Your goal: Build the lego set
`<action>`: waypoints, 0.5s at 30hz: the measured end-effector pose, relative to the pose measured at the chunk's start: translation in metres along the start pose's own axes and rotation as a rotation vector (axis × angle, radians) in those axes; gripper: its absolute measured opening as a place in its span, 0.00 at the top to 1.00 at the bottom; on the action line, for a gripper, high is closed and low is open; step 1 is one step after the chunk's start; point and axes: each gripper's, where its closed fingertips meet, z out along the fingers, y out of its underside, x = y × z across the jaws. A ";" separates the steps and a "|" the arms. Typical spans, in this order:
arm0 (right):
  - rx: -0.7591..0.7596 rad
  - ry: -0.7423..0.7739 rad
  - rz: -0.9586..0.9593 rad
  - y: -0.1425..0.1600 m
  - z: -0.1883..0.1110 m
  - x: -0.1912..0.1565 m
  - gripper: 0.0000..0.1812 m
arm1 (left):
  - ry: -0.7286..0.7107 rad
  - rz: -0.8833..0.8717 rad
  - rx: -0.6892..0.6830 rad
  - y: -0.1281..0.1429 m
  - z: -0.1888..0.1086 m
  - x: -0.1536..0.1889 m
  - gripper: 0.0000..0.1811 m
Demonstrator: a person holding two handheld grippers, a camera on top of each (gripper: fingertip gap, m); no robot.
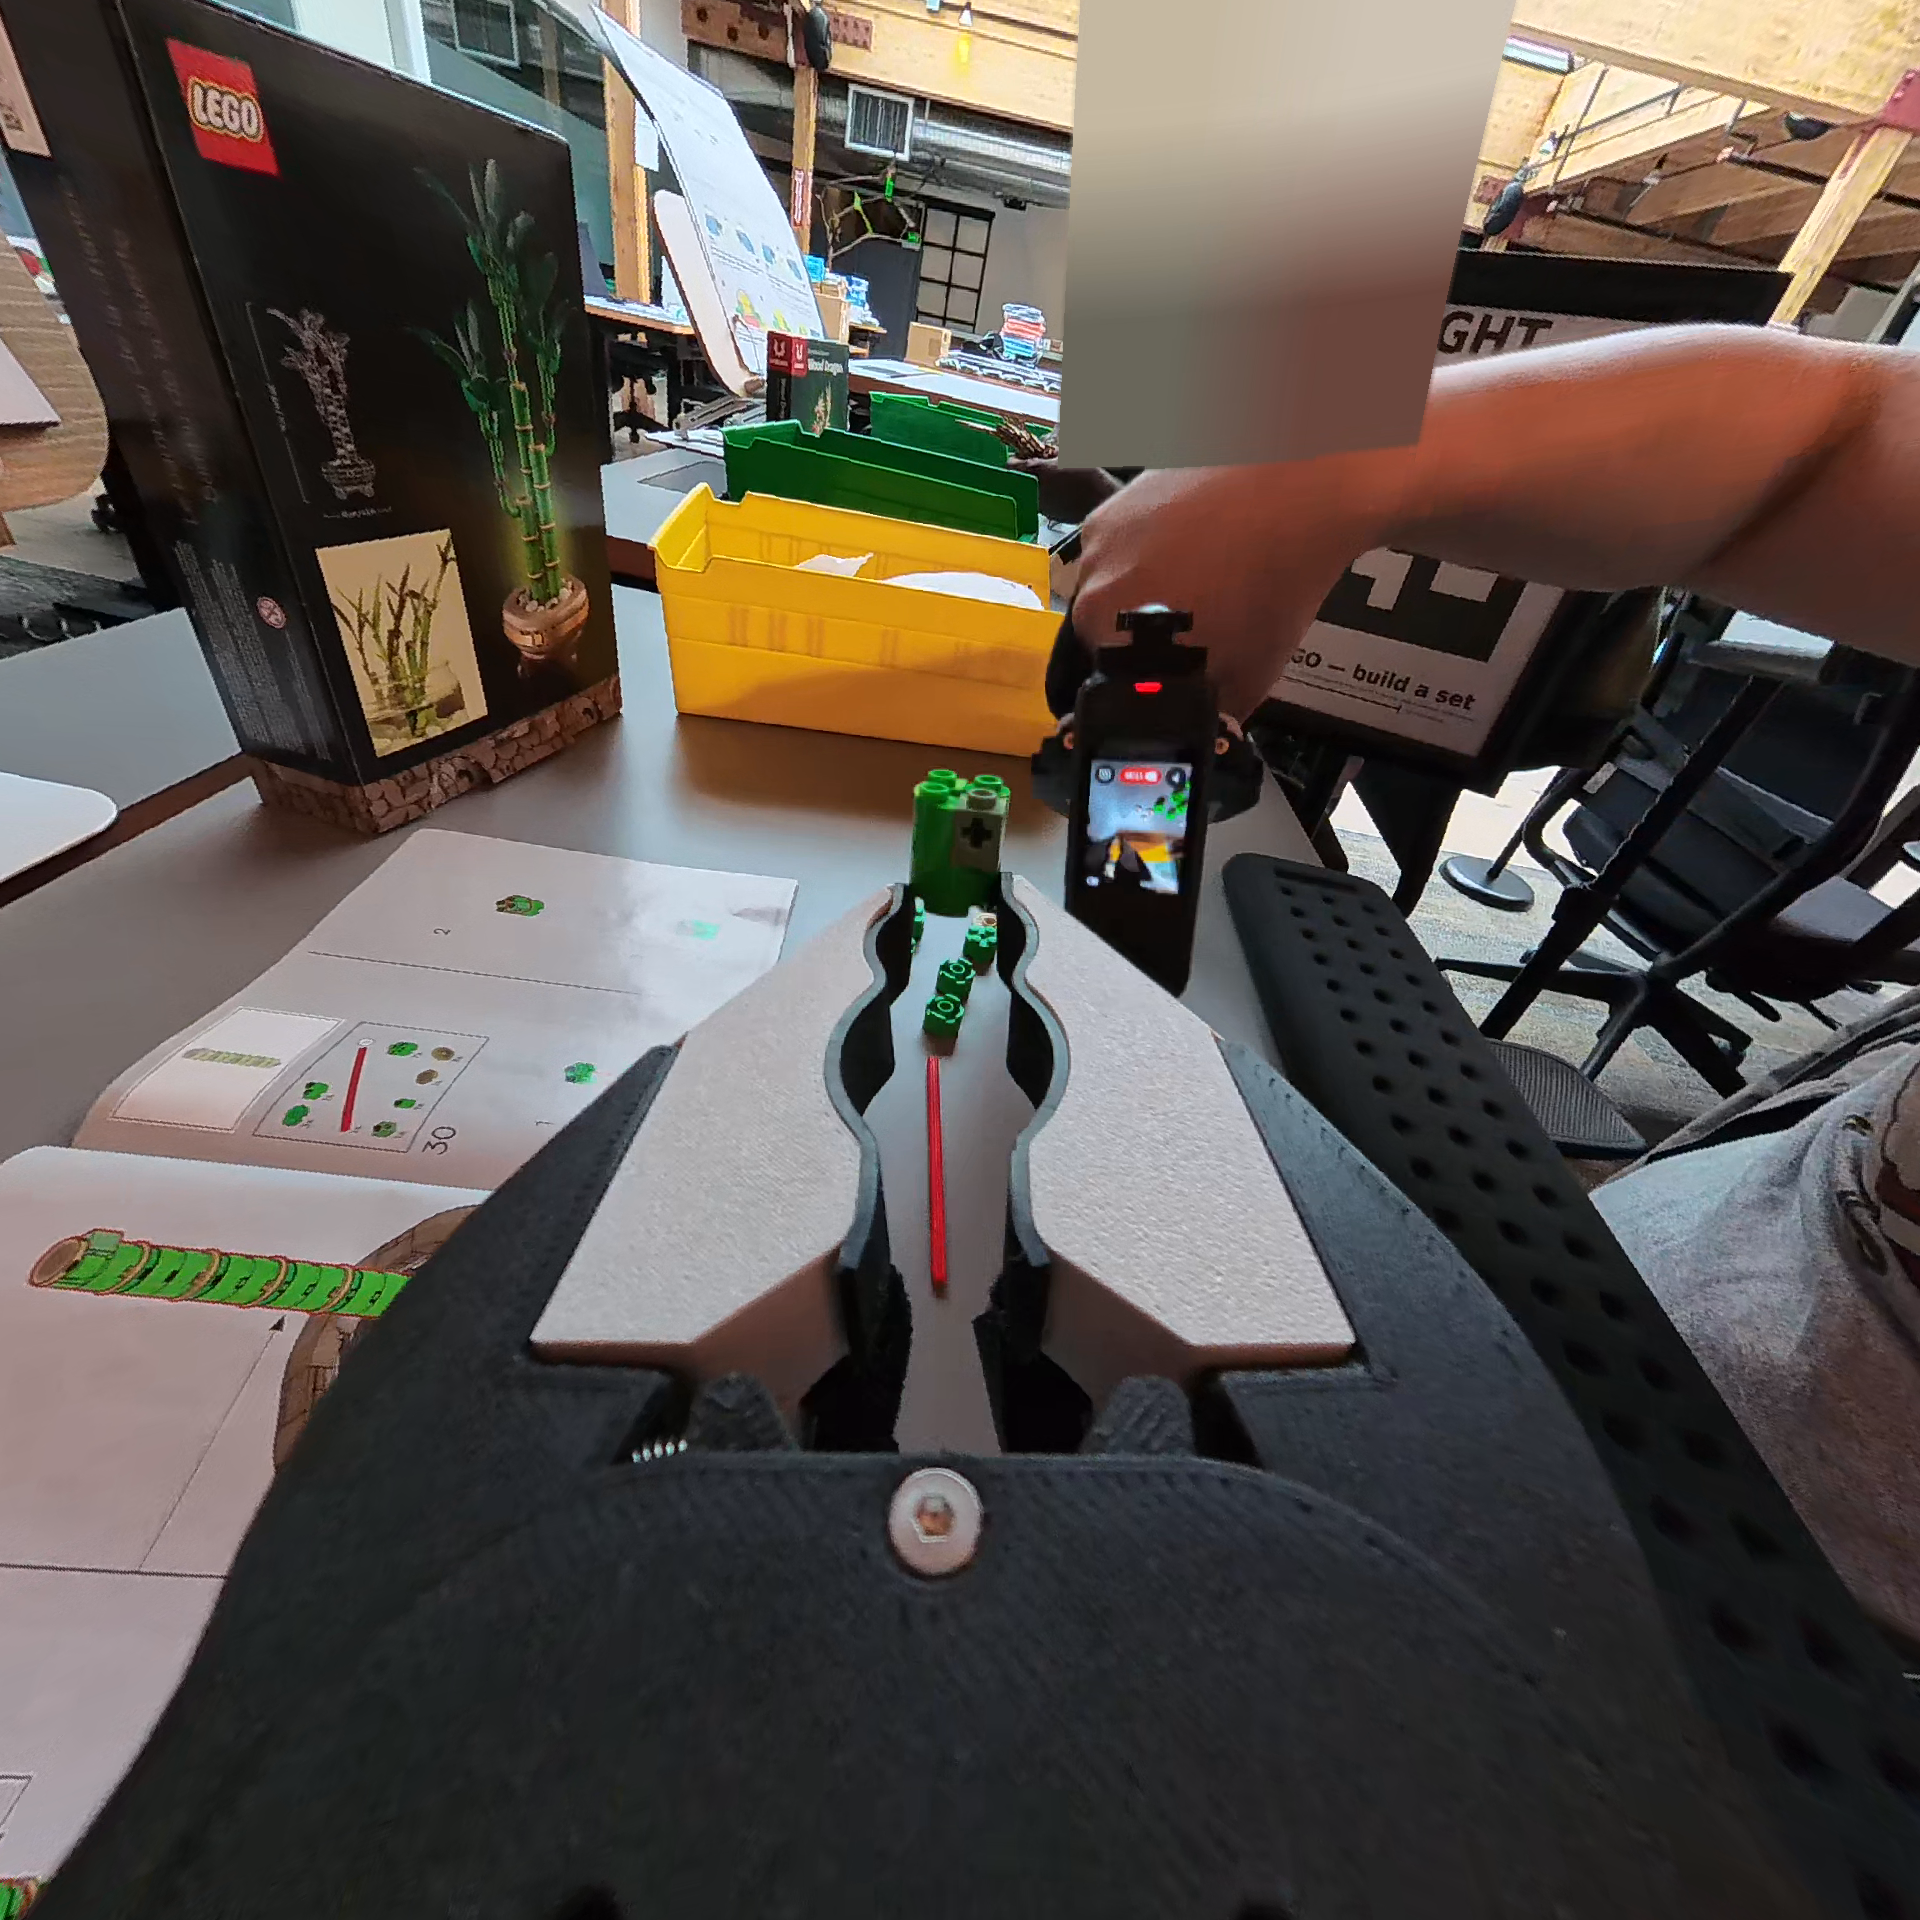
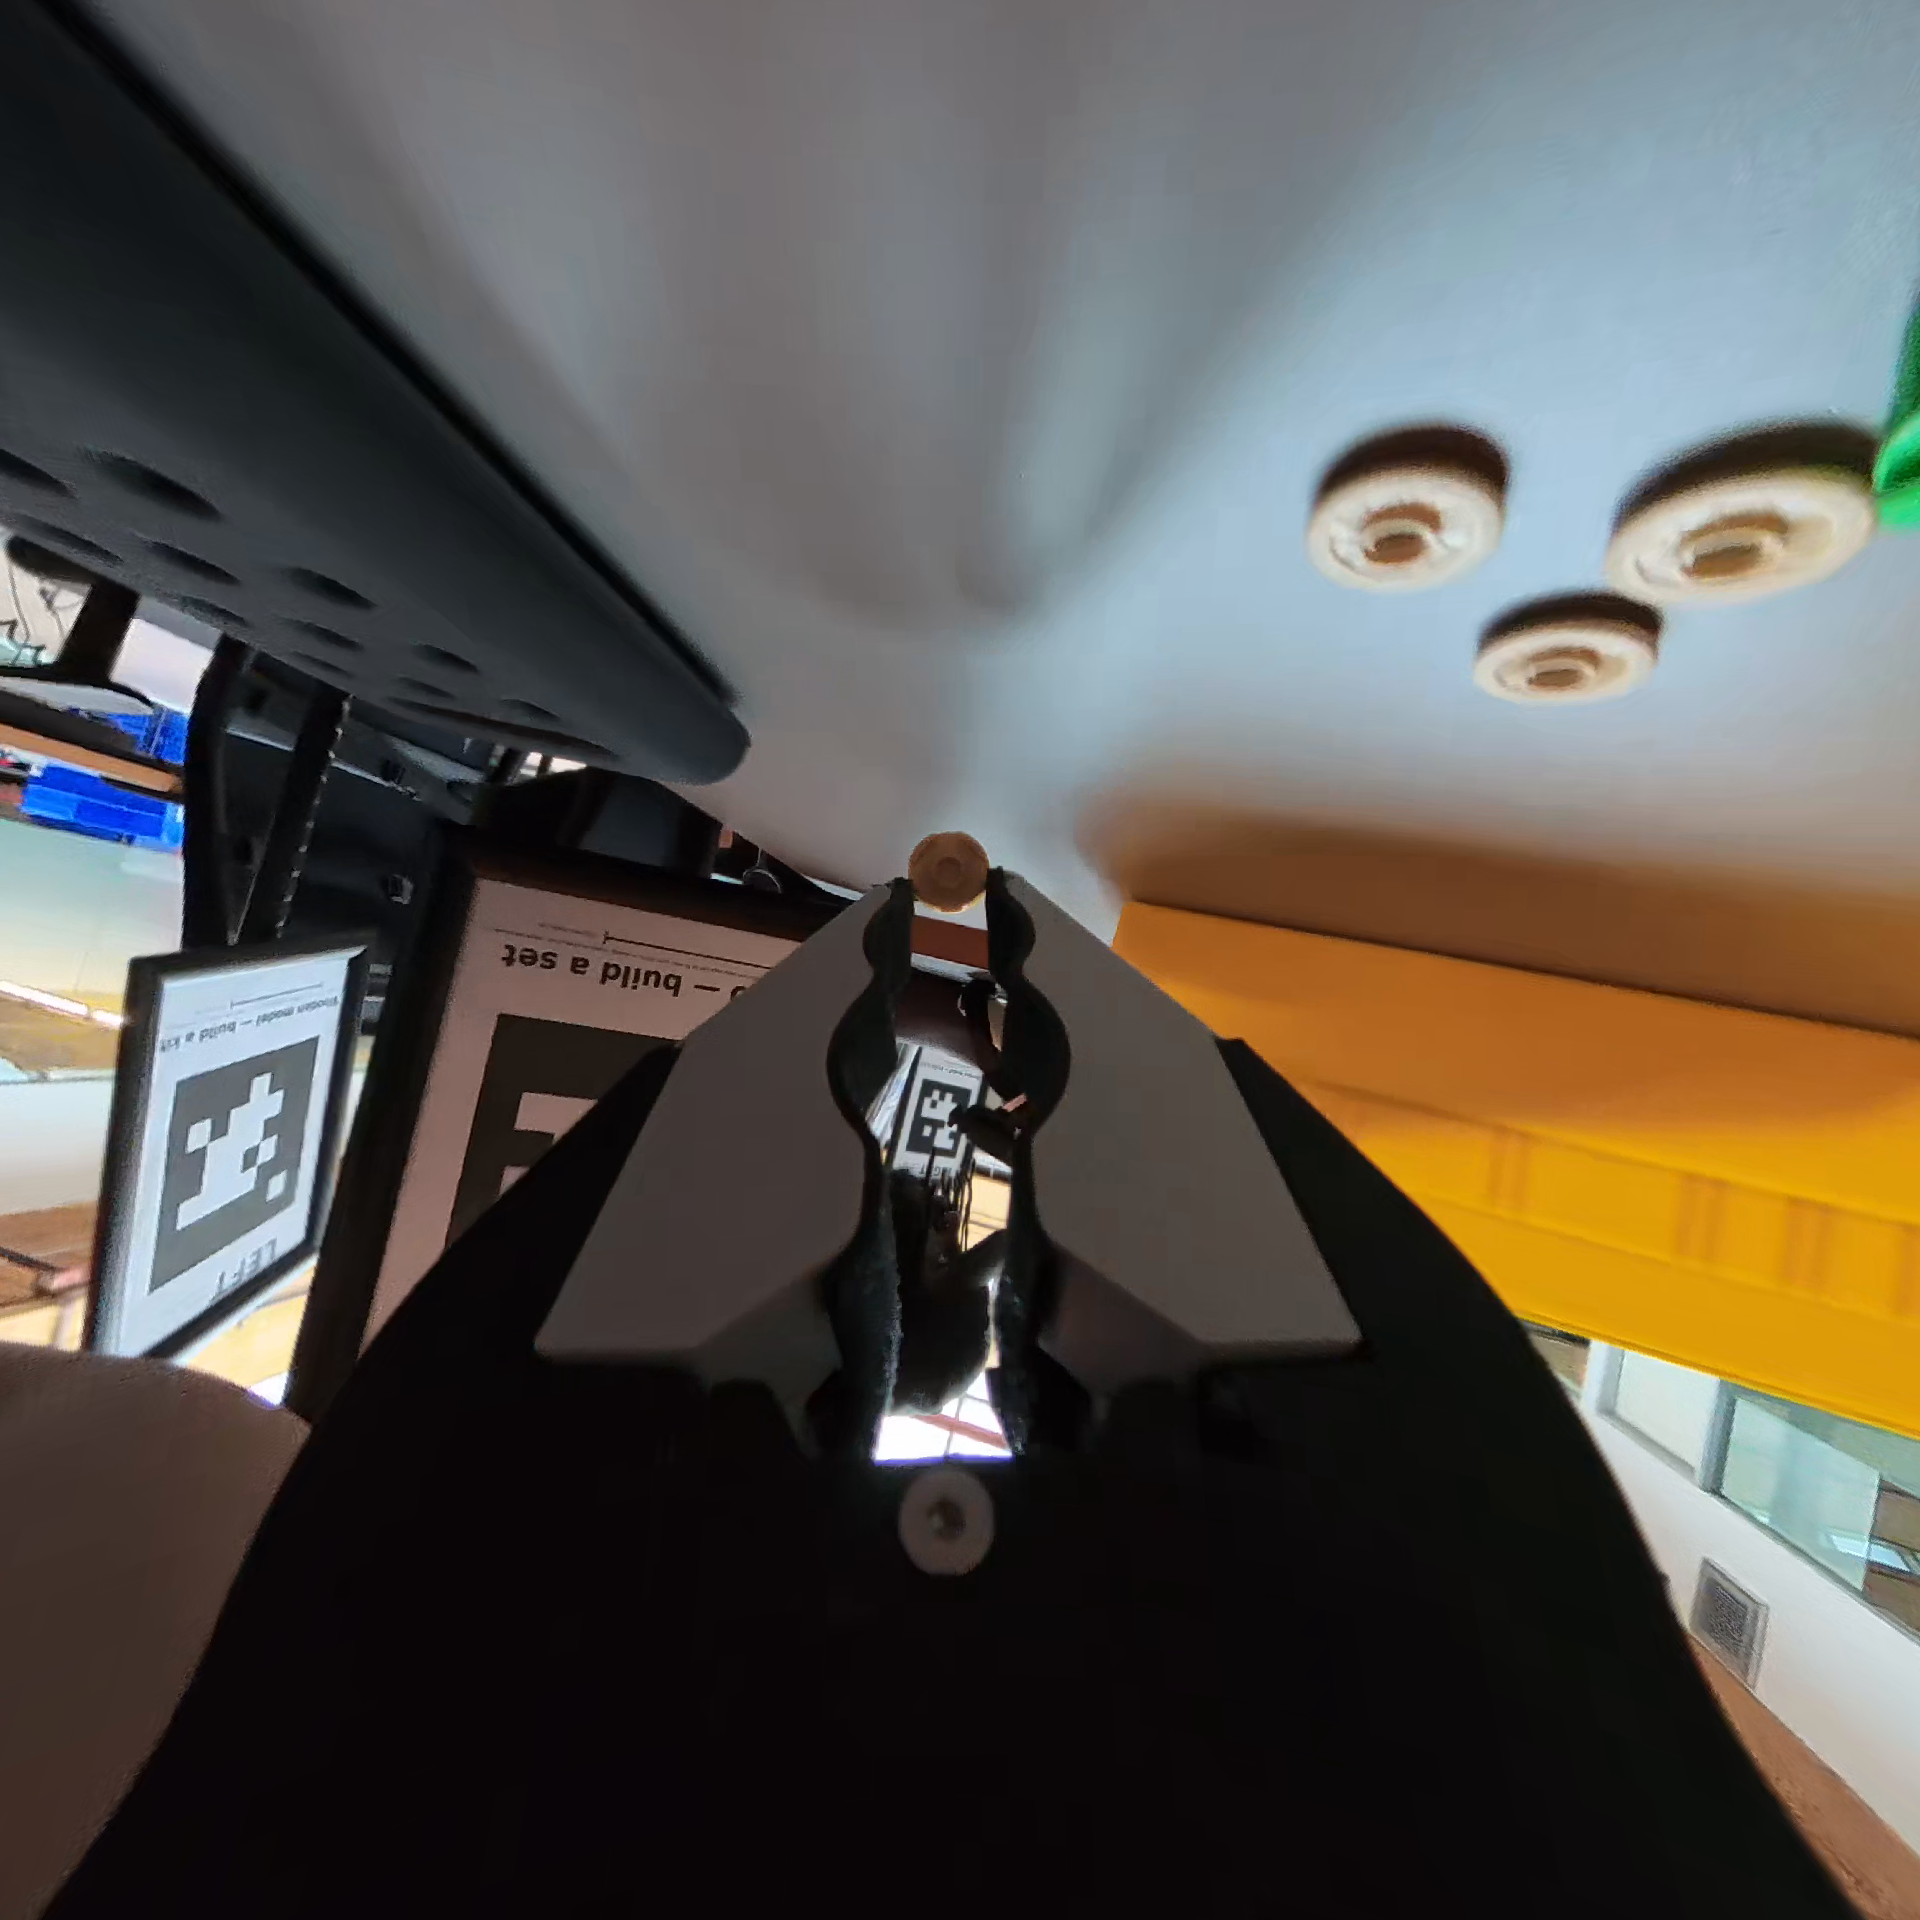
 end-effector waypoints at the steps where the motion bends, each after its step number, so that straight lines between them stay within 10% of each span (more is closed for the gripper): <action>1: -0.009 -0.008 -0.005 -0.003 -0.001 -0.003 0.93 | -0.001 0.000 0.003 -0.001 -0.001 0.000 0.93; 15: -0.054 0.005 0.020 -0.024 -0.004 -0.005 0.93 | 0.001 -0.009 -0.001 0.001 0.000 -0.001 0.92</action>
